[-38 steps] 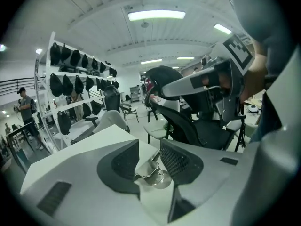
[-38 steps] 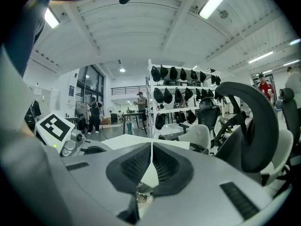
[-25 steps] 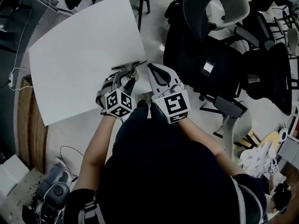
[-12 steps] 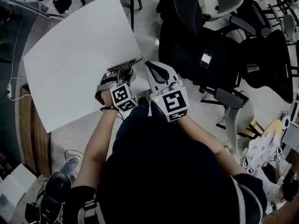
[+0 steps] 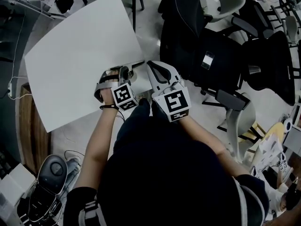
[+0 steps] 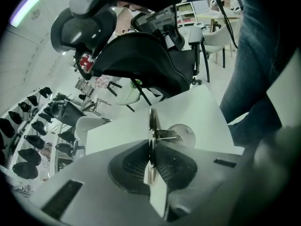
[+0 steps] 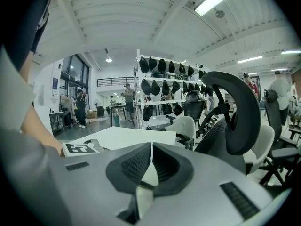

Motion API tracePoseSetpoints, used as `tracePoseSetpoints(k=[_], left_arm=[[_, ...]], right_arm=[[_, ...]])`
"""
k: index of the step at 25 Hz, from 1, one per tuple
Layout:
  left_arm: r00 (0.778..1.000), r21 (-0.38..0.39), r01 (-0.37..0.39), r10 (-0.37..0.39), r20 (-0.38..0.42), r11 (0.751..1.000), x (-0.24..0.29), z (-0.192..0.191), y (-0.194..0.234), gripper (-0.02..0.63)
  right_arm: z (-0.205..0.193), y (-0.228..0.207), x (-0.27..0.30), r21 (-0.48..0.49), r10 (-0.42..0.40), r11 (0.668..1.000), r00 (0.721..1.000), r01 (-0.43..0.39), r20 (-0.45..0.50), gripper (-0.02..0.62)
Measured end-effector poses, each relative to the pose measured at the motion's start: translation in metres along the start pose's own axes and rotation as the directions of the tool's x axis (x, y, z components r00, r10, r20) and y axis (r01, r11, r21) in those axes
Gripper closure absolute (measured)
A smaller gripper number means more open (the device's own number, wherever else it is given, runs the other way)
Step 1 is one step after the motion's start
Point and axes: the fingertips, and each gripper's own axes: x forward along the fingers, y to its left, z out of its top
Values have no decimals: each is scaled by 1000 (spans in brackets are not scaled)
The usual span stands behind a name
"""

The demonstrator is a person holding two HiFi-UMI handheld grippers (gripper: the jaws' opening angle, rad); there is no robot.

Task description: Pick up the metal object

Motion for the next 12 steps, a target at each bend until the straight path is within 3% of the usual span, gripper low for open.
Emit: tracePoseSetpoints(k=[3, 7, 10, 12], left_arm=[[1000, -18, -23, 23, 20, 1000, -7, 2, 10, 578], [993, -56, -106, 108, 44, 993, -24, 1, 25, 581], [979, -145, -177, 189, 78, 974, -48, 5, 43, 581], [960, -235, -230, 260, 102, 944, -69, 8, 60, 583]], right_arm=[[4, 0, 2, -11, 7, 1000, 1000, -7, 9, 568], [10, 1, 2, -28, 21, 999, 1000, -20, 23, 568], [17, 2, 3, -43, 32, 999, 999, -30, 36, 568], [24, 2, 5, -58, 41, 998, 998, -38, 45, 568]])
